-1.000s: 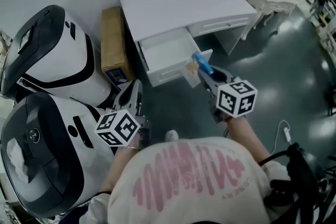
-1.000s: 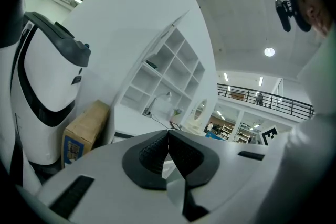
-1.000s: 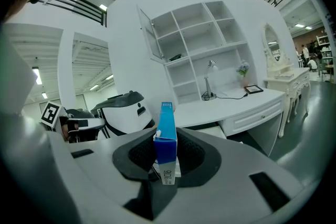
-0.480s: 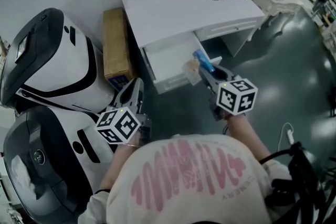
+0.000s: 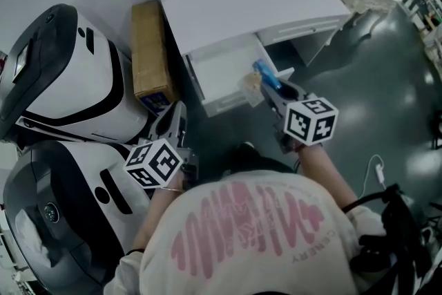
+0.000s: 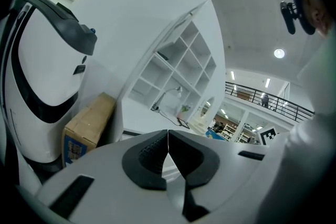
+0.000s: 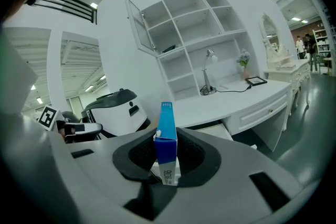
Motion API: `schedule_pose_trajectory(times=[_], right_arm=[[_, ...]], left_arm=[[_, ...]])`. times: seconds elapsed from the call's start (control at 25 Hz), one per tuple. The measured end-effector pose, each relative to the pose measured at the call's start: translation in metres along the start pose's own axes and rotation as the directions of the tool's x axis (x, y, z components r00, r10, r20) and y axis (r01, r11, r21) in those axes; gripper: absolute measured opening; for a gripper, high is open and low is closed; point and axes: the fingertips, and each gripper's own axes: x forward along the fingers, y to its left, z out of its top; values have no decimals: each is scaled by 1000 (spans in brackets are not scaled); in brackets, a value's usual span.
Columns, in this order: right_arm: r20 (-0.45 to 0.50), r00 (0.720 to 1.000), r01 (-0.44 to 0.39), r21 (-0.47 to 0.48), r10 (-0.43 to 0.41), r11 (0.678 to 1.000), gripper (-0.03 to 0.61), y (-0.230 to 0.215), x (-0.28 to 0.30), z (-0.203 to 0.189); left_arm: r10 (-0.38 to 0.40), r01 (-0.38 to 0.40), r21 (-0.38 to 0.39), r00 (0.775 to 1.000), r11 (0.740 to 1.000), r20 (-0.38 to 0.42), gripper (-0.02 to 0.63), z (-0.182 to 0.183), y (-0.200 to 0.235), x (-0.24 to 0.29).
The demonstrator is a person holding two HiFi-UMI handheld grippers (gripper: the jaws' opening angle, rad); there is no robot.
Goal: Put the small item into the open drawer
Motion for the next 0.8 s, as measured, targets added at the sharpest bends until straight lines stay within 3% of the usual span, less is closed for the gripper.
schedule_pose_trajectory(times=[0.56, 0.8], right_arm=[[-49, 998, -30, -17, 29, 999, 89, -19, 41, 4], [-95, 993, -70, -15, 69, 997, 89, -33, 77, 11]], left_arm=[[19, -19, -24, 1000, 1000, 9, 31, 3, 12, 35], [69, -69, -31, 998, 997, 4, 31, 10, 28, 61]])
